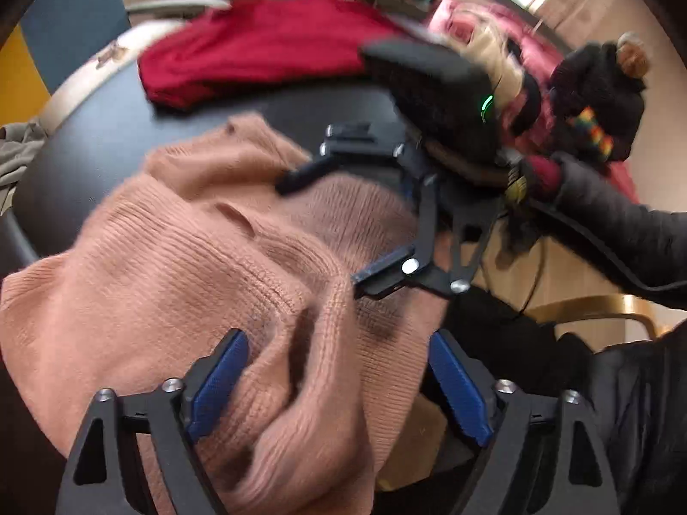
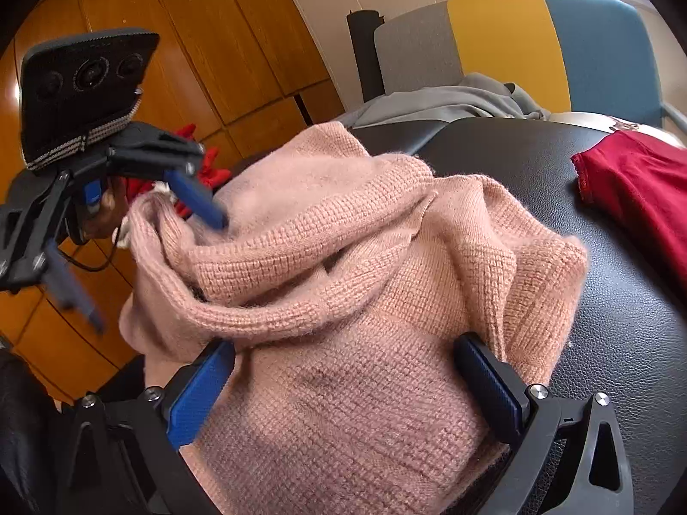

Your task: Fold clothes

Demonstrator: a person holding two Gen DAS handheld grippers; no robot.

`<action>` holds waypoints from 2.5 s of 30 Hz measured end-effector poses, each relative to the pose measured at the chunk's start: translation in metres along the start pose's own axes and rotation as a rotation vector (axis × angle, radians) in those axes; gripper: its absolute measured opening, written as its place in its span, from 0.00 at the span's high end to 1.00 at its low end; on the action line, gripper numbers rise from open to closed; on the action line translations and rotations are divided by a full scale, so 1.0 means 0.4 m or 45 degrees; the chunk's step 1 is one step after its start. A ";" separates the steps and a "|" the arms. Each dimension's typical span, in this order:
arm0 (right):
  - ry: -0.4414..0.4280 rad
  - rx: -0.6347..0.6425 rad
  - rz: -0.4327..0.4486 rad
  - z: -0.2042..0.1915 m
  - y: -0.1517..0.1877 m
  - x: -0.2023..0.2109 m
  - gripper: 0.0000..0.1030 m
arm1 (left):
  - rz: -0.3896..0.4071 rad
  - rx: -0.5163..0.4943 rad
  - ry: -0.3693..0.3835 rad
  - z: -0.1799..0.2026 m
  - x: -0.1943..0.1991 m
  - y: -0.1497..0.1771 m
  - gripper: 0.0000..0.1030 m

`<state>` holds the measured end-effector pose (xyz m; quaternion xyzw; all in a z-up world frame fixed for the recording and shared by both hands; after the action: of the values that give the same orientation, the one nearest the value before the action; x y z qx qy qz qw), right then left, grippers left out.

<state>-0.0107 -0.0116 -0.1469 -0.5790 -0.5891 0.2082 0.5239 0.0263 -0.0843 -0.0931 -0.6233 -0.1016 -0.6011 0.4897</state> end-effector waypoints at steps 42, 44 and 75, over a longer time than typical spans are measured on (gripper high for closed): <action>0.042 0.030 -0.125 0.008 0.008 -0.003 0.00 | 0.819 1.263 0.615 -0.109 -0.014 0.038 0.64; 0.036 0.079 -0.119 0.003 0.010 -0.004 0.00 | 0.827 1.255 0.637 -0.100 -0.002 0.018 0.54; -0.312 0.138 -0.858 -0.256 0.025 0.104 0.00 | 0.947 1.157 0.121 -0.267 0.059 0.106 0.46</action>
<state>0.0909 -0.0089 -0.1025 -0.2946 -0.7934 0.1227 0.5184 -0.0068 -0.1945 -0.1155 -0.3171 -0.1016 -0.3123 0.8897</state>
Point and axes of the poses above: each gripper's, at about its wrist camera, not at the fingertips, and x roughly against the way its jaws point, z to its right, y to its underside, the point moved 2 cm from there along -x, roughly the way its jaws point, and after that the axes turned 14 degrees about z, right-handed, at the moved point
